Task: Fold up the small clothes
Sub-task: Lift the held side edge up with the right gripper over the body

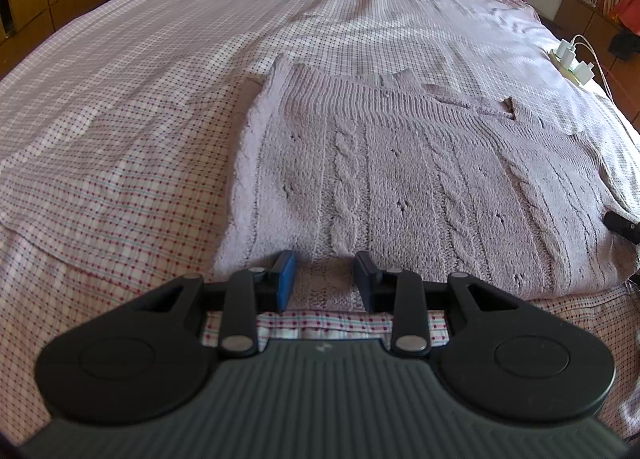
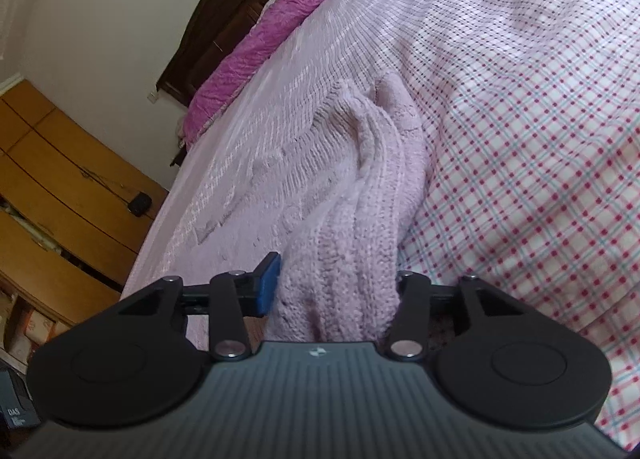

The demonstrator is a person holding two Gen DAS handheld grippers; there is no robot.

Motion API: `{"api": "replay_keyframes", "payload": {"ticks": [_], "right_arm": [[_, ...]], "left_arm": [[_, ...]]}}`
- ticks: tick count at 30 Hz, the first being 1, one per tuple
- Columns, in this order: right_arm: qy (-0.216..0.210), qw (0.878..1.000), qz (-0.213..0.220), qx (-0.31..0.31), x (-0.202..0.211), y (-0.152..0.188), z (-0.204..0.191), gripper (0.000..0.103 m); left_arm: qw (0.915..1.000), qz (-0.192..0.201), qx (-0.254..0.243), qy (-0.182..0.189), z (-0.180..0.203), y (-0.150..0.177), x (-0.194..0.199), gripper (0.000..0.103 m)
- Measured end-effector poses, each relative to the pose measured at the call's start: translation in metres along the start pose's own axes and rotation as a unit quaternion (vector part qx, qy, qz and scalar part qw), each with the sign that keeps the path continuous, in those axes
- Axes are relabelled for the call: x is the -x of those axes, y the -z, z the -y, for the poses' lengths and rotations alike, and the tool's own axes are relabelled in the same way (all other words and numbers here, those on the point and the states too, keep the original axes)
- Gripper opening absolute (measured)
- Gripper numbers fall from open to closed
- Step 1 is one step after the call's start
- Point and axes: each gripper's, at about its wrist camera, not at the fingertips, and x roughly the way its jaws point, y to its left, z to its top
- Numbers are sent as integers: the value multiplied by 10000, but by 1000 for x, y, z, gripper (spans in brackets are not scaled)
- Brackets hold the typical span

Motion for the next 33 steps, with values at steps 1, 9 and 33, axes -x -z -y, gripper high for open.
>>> {"api": "replay_keyframes", "payload": {"ticks": [1, 9, 33], "right_arm": [[-66, 9999, 28, -79, 2, 1, 1, 57], [-214, 9993, 76, -300, -3, -5, 3, 63], [110, 9985, 237, -481, -8, -4, 1, 42]], "left_arm": [[10000, 1, 2, 4, 0, 0, 0, 35], [10000, 12, 23, 37, -1, 1, 1, 35], [9996, 21, 179, 199, -29, -21, 24, 35]]}}
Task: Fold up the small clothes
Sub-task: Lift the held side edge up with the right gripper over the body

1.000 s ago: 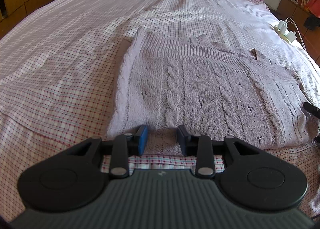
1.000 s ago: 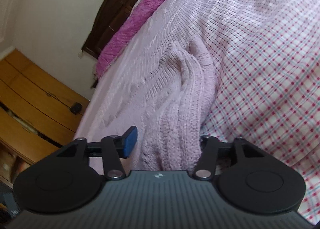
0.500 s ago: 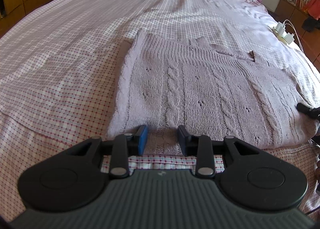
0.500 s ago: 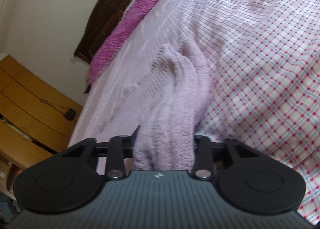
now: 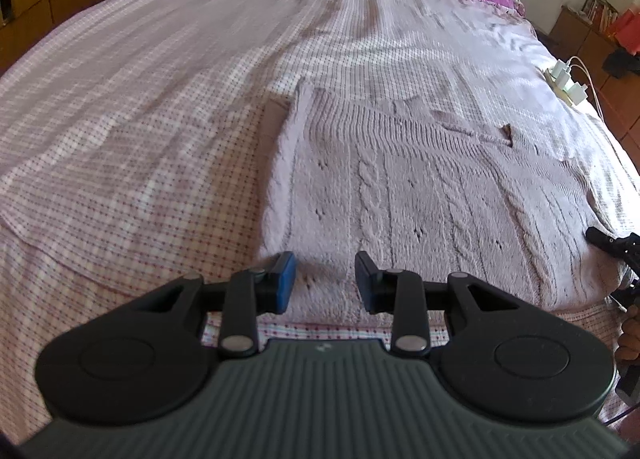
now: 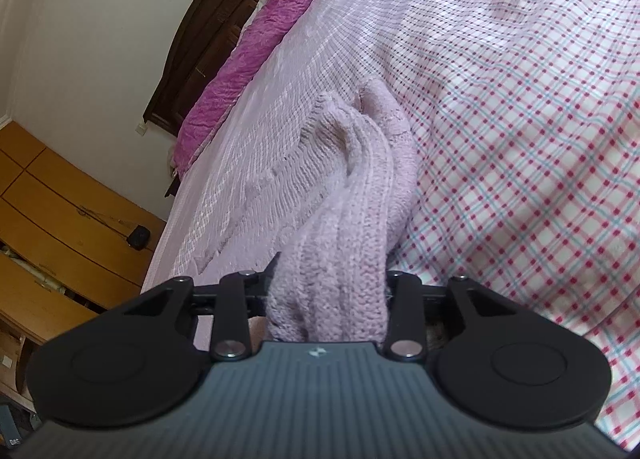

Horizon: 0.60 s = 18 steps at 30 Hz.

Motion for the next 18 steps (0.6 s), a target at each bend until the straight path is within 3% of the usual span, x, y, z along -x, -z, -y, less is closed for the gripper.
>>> {"api": "replay_keyframes", "payload": {"ticks": [6, 18], "right_arm": [[17, 9997, 208, 144, 5, 4, -8, 34], [-37, 9955, 429, 846, 19, 2, -48, 33]], "left_arm": [[9999, 84, 34, -92, -5, -5, 5, 35], [9995, 38, -192, -251, -5, -9, -3, 35]]}}
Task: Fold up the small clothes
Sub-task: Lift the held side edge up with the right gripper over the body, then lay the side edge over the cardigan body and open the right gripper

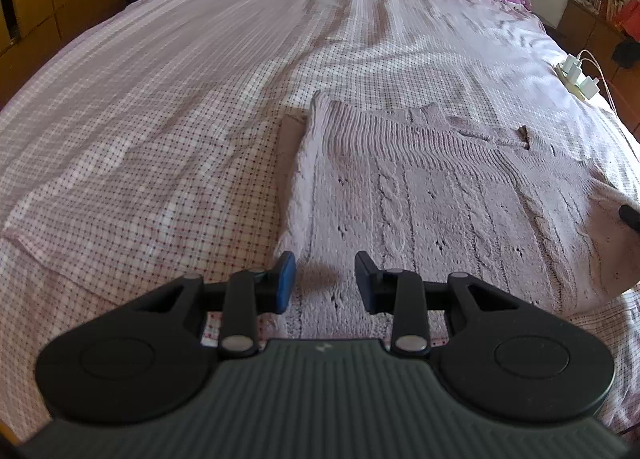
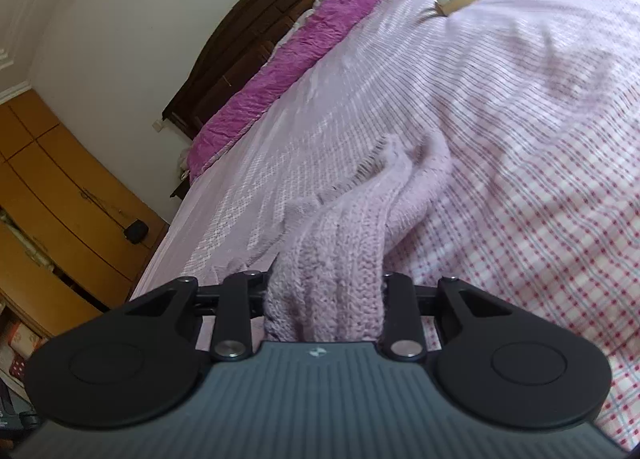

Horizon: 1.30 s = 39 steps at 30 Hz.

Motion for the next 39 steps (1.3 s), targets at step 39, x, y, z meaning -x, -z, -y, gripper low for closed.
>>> {"api": "replay_keyframes", "payload": {"ticks": [39], "right_arm": [[-726, 9191, -1816, 3420, -102, 179, -307, 55]], "left_arm": [[9984, 528, 146, -141, -77, -24, 35, 35]]}}
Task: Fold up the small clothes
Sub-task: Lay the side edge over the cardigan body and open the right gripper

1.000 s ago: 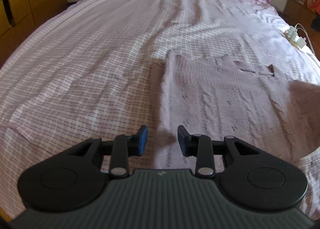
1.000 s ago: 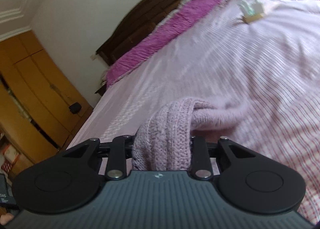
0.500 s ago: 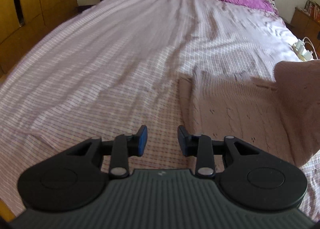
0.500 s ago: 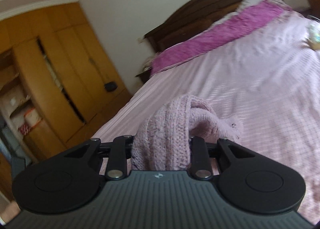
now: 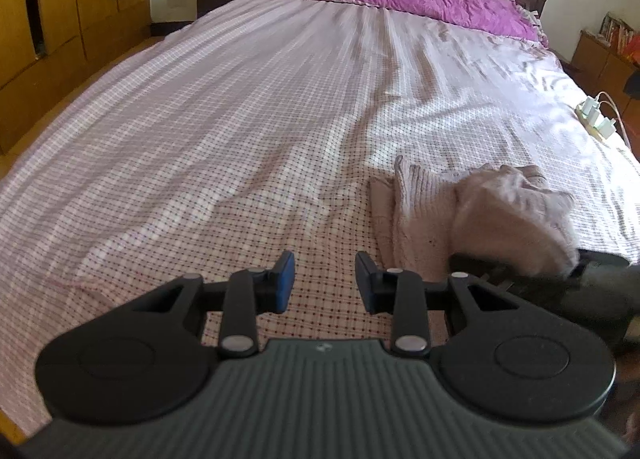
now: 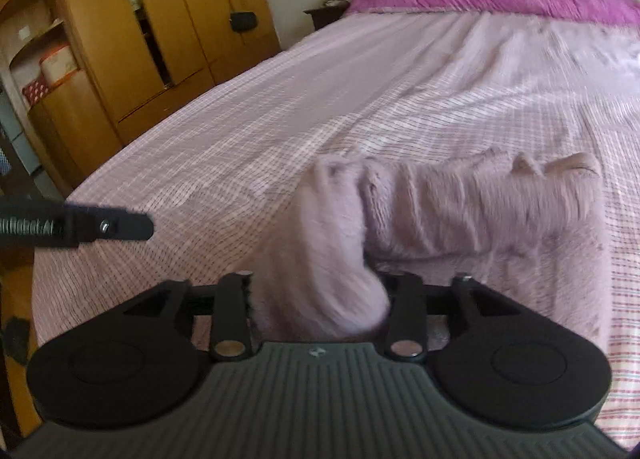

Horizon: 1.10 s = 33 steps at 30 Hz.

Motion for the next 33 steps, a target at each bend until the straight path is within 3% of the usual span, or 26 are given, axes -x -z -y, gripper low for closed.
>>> {"api": "replay_keyframes", "payload": {"ticks": [1, 3, 8, 10, 11, 20, 27, 30, 33], "right_arm": [[-51, 10000, 63, 48, 3, 3, -6, 61], [-234, 9997, 66, -13, 13, 9, -11, 65], [-574, 9976, 106, -372, 51, 17, 10, 66], [-667, 9964, 177, -499, 72, 19, 27, 66], [-681, 9959, 235, -548, 83, 21, 31, 66], [60, 9921, 765, -995, 148, 32, 80, 67], [482, 9846, 740, -1510, 136, 40, 116, 67], [461, 9822, 646, -1705, 127, 44, 125, 67], [436, 9817, 587, -1759, 122, 46, 129, 67]], "left_arm": [[10000, 11, -8, 59, 1, -1, -1, 35], [9998, 36, -32, 188, 4, -3, -3, 35], [9980, 108, -254, 571, 24, -13, -11, 35], [9965, 127, -419, 709, 37, -17, -16, 44], [9957, 154, -511, 755, 44, -19, -17, 54], [9793, 206, -1630, 1187, 110, -27, -28, 60], [9700, -63, -2234, 957, 138, -19, -64, 60], [9715, -94, -2241, 773, 140, -15, -81, 60], [9792, 26, -1900, 717, 130, -15, -94, 58]]}}
